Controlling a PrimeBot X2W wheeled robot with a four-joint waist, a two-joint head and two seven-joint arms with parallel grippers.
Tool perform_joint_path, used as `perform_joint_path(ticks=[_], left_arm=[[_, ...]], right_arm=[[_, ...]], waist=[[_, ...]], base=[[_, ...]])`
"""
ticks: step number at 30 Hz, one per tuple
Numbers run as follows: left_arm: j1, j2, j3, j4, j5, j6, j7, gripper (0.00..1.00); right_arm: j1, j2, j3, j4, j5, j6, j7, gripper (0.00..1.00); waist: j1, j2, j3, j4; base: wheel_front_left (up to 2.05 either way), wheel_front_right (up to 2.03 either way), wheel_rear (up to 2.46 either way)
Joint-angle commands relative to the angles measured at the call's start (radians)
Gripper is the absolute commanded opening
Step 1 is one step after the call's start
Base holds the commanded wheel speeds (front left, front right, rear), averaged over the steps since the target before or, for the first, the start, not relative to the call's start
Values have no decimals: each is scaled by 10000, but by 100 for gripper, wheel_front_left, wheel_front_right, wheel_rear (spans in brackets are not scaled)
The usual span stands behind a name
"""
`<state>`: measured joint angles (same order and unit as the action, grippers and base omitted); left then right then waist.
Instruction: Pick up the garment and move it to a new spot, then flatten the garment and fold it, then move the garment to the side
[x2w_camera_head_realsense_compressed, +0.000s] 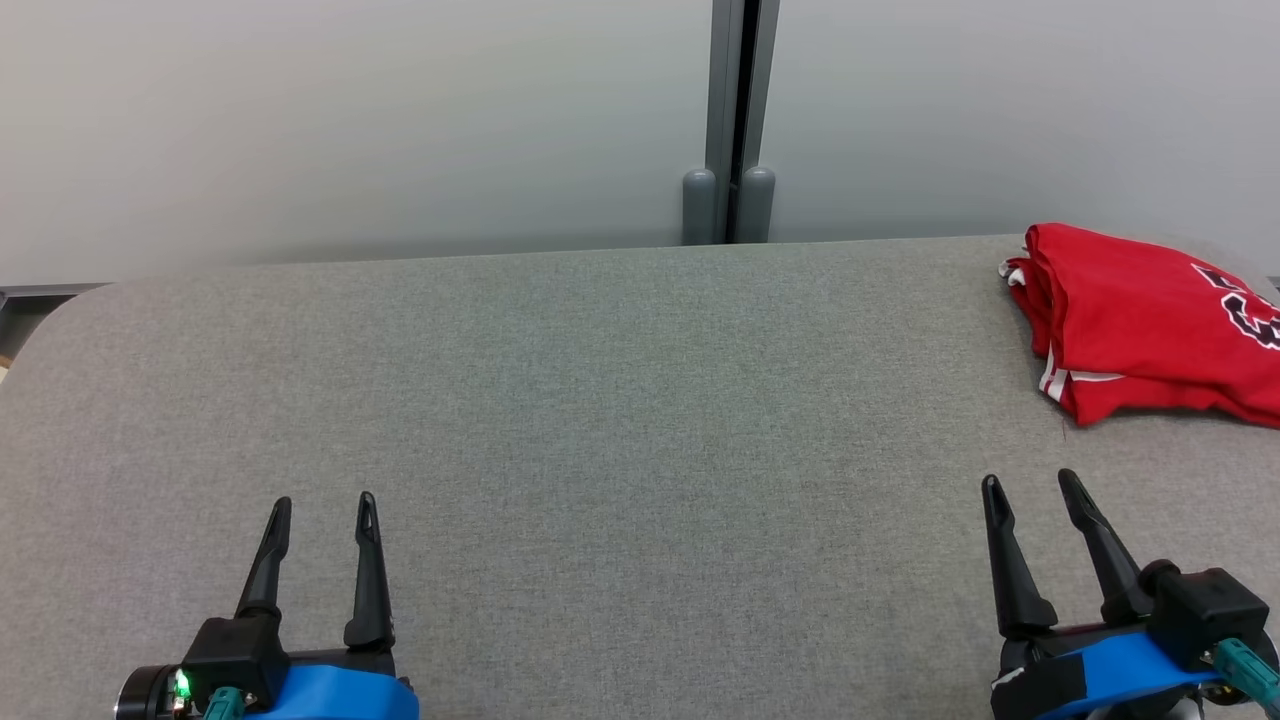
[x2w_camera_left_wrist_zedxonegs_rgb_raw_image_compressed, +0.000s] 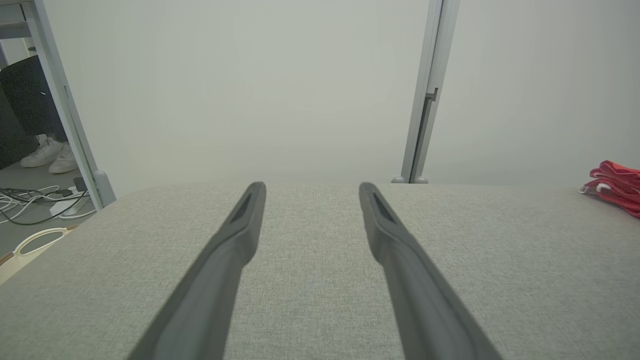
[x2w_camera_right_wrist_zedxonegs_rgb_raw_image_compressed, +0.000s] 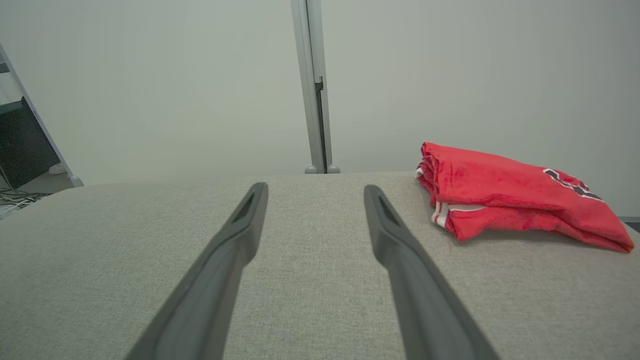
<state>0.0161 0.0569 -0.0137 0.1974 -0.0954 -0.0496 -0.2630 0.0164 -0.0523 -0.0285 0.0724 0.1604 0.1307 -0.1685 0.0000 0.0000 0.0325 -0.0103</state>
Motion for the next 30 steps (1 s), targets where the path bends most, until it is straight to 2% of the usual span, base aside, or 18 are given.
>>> perform_joint_path(ticks=[1, 18, 19, 23, 30], left_arm=[[-161, 12, -4, -22, -5, -2, -19, 100], [-126, 39, 76, 36, 55, 110, -19, 100], [-8, 4, 50, 53, 1, 59, 0, 0], [170, -52, 33, 431, -37, 50, 73, 0], [-51, -52, 238, 515, -1481, -34, 508, 0]], right_arm=[[135, 28, 7, -49, 38, 2, 22, 100], [27, 28, 186, 51, -66, 2, 125, 100], [-4, 4, 191, 39, -6, 0, 100, 0], [78, 8, 210, 391, 29, -2, 103, 0], [-36, -43, 179, 492, 1500, -2, 306, 0]], waist=[[0, 0, -3, 2], [0, 0, -64, -54], [1, 0, -65, -53], [1, 0, -67, -52], [1, 0, -80, -43]], base=[[0, 0, 0], [0, 0, 0], [0, 0, 0], [0, 0, 0], [0, 0, 0]])
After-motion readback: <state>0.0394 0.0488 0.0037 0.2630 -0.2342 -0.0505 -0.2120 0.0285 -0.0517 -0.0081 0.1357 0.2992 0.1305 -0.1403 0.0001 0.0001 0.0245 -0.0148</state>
